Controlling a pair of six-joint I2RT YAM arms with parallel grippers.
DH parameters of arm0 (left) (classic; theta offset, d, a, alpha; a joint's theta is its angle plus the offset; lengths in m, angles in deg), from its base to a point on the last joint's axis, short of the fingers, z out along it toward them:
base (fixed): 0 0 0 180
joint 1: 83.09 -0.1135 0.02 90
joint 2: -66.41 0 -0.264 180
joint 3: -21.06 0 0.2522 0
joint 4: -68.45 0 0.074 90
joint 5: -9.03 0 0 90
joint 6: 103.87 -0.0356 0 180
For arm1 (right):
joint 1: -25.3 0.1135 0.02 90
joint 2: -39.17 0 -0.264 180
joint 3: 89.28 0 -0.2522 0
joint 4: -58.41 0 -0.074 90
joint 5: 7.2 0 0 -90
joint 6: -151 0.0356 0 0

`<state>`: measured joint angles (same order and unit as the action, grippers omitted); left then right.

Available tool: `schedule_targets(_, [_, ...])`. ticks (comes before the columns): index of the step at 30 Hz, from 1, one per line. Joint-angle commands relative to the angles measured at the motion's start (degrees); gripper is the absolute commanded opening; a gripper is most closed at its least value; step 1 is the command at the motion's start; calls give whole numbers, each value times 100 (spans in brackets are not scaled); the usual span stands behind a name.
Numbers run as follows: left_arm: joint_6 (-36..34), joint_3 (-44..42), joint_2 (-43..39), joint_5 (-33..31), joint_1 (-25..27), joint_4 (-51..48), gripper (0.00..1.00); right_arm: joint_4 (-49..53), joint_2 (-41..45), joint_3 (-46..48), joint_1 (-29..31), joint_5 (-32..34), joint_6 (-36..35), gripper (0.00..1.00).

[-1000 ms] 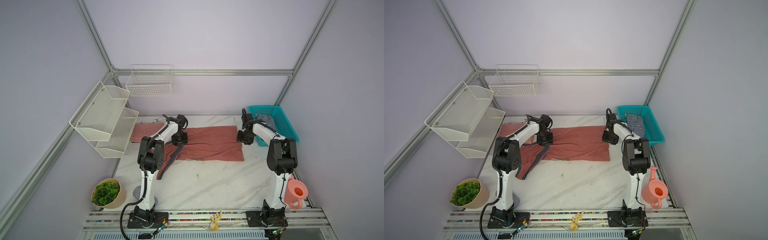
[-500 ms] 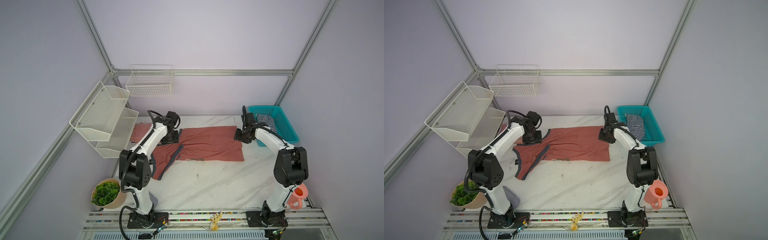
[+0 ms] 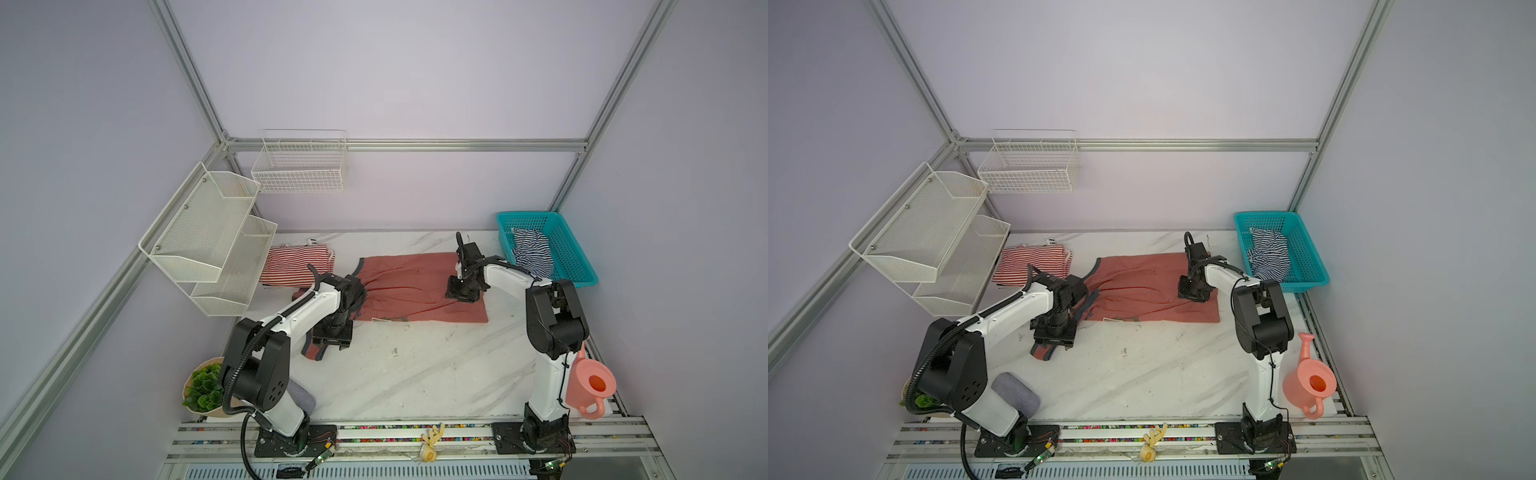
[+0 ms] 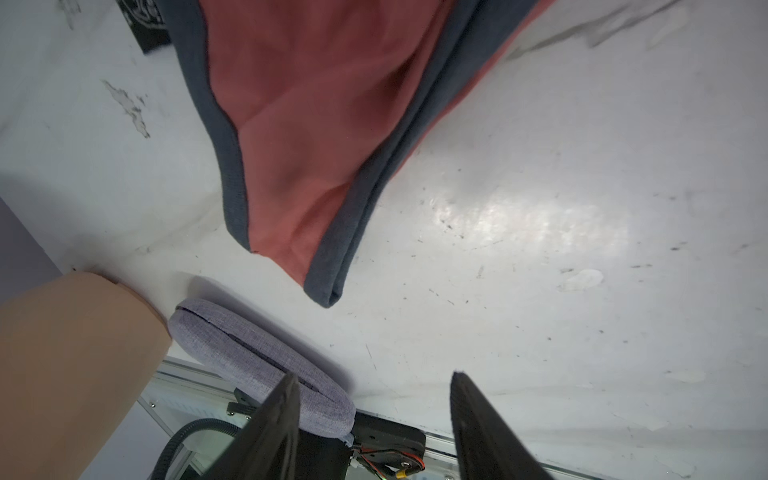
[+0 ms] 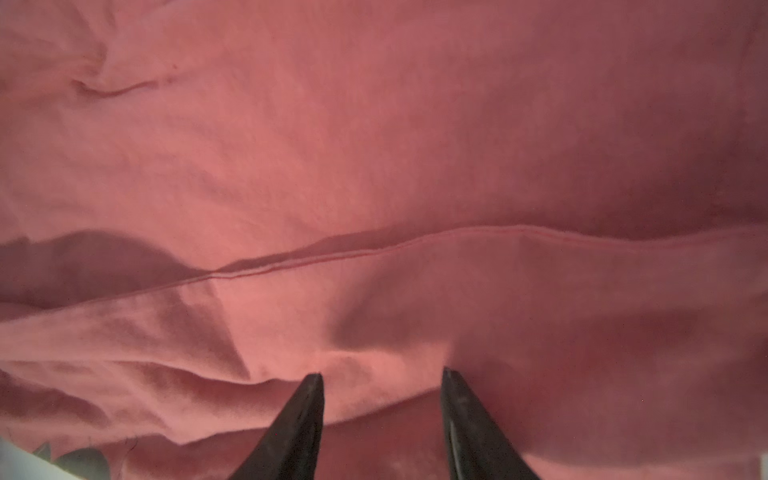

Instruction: Fold and stack the tank tops

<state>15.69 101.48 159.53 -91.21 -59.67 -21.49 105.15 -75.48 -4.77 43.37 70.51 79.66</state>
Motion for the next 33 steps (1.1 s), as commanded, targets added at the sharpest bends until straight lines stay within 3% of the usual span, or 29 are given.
schedule_targets(1, [429,-356,-85,-322,-19,-116,58,-113,-58,-54,6,-98,-101,49])
schedule_targets(9, [687,-469,272,-412,-79,276,57,-164,-27,40,13,-124,-116,49])
schedule_targets(13, [782,-558,510,-543,-242,524,52,-168,12,52,5,-130,-130,49])
schedule_targets(25, [443,-501,809,-422,-721,1102,45,-221,32,92,6,-196,-7,48])
schedule_targets(28, [363,-520,934,-291,-734,1251,40,-203,65,103,9,-160,5,48])
schedule_targets(33, [276,-565,1068,-242,-740,1308,20,-226,68,156,6,-135,16,48])
